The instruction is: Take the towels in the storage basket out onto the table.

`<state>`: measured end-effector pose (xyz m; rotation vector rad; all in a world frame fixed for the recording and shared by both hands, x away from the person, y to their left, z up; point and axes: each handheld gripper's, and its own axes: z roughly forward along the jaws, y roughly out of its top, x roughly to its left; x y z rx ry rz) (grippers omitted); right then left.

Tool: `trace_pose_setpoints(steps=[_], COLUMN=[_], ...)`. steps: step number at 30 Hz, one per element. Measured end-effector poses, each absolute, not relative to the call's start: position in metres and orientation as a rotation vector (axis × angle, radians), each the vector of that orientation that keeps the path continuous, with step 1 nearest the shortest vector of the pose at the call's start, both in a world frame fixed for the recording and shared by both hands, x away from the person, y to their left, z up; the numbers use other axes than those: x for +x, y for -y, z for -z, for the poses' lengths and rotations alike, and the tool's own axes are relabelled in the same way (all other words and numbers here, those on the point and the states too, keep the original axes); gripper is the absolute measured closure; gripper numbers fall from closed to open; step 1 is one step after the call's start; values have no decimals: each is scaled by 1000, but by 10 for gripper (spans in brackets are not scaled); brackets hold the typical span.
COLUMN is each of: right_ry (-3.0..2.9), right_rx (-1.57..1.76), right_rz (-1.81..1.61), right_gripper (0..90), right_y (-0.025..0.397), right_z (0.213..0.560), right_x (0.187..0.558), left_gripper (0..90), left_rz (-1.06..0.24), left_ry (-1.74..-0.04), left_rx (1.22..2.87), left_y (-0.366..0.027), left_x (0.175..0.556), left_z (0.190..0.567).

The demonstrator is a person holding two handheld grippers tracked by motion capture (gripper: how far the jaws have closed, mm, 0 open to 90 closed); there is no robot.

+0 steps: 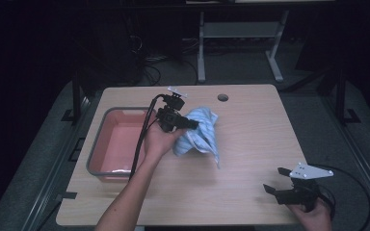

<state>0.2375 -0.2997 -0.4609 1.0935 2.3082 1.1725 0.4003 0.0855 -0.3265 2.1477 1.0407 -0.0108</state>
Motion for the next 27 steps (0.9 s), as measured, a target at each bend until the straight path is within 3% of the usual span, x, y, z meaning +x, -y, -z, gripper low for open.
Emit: trace_pose_setpoints(steps=[27], right_ry=[-2313], right_rx=[1080], right_rz=[-1173], right_gripper=[147], right_y=[299], right_z=[462], right_x=[238], left_gripper=[720], left_rz=[87], left_ry=[-1080], left_rx=[2171], left_y=[-52], left_x=[406], left_z=[380])
